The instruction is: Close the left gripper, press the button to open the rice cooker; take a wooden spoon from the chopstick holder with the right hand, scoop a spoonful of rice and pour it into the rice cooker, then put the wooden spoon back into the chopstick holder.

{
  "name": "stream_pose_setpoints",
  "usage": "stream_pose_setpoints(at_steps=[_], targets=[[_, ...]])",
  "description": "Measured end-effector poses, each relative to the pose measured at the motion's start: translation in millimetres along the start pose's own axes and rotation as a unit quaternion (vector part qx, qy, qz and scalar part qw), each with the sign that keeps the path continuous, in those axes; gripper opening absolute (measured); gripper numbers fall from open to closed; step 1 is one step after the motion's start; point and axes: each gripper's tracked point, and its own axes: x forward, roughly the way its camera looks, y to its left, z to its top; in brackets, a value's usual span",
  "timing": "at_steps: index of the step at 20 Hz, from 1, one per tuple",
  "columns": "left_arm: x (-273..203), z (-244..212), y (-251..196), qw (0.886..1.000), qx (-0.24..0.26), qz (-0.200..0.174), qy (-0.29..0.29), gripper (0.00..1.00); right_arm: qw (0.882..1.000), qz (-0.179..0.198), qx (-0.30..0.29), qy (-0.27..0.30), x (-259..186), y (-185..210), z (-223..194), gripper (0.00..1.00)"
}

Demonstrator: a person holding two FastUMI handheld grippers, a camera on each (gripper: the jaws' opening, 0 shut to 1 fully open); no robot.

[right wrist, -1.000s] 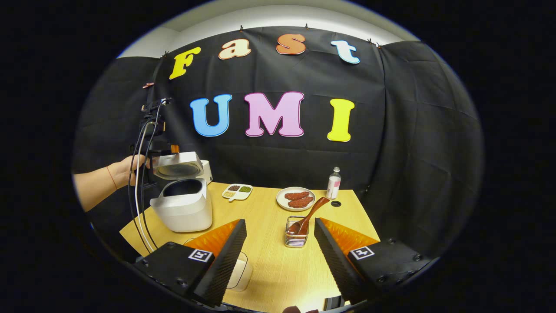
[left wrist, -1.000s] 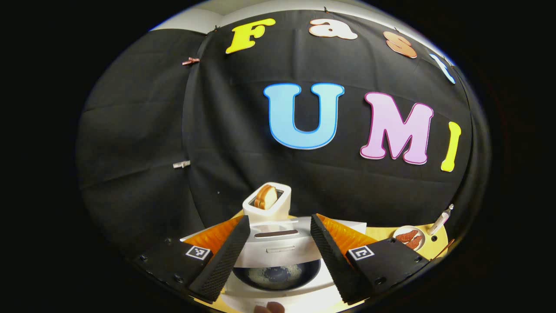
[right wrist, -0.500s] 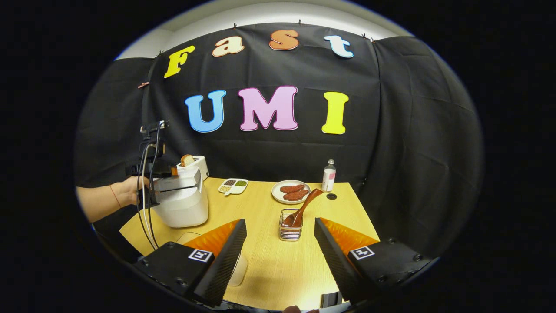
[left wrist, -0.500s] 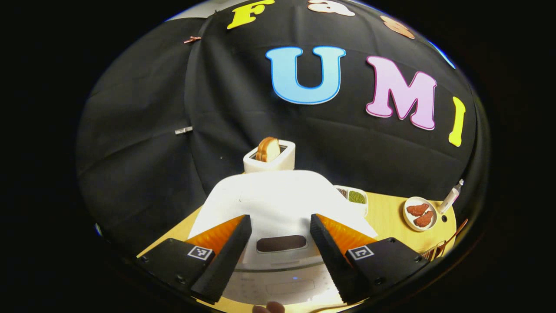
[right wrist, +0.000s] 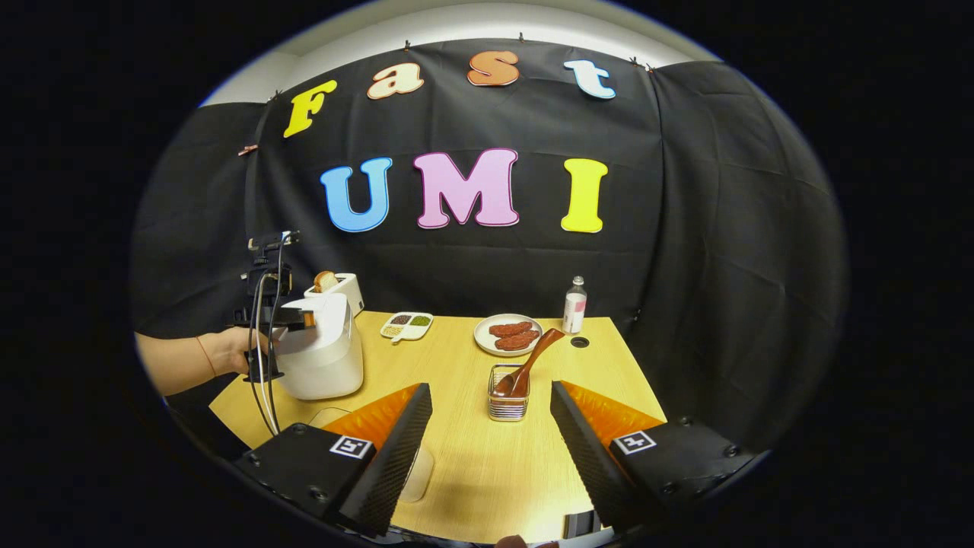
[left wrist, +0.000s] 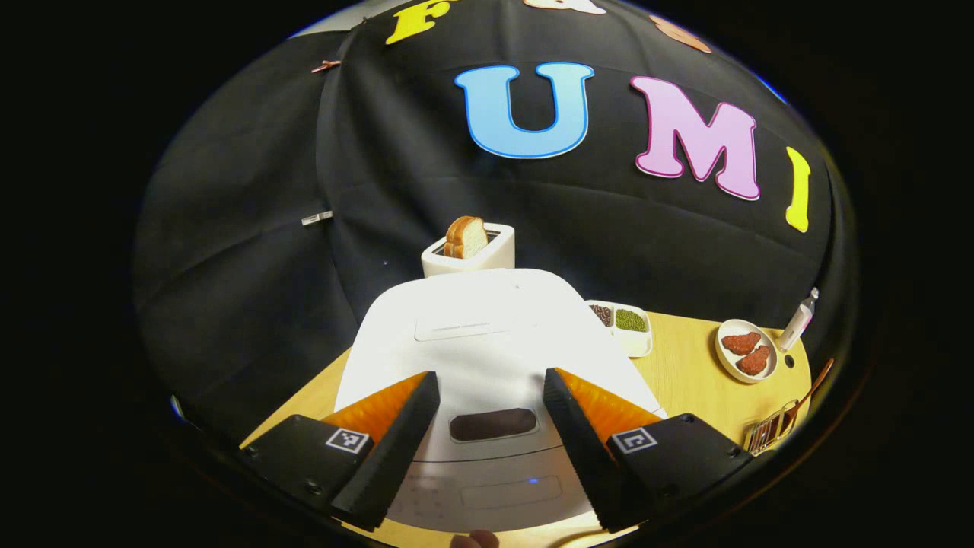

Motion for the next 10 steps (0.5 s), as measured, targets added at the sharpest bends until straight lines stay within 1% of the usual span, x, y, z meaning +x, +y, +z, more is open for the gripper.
stream_pose_setpoints(at_steps=[3, 5, 10], targets=[[-10, 6, 0, 1.000, -0.018, -0.013, -0.017, 0.99, 1.000, 0.004, -0.002, -0.007, -5, 3, 5, 0.99], [-22, 21, 3, 0.998, -0.025, -0.023, -0.052, 0.94, 1.000, 0.006, -0.001, -0.012, -8, 5, 8, 0.98], [-93, 71, 6, 0.988, 0.011, -0.051, -0.145, 0.94, 1.000, 0.011, -0.008, -0.021, -13, 7, 16, 0.99]])
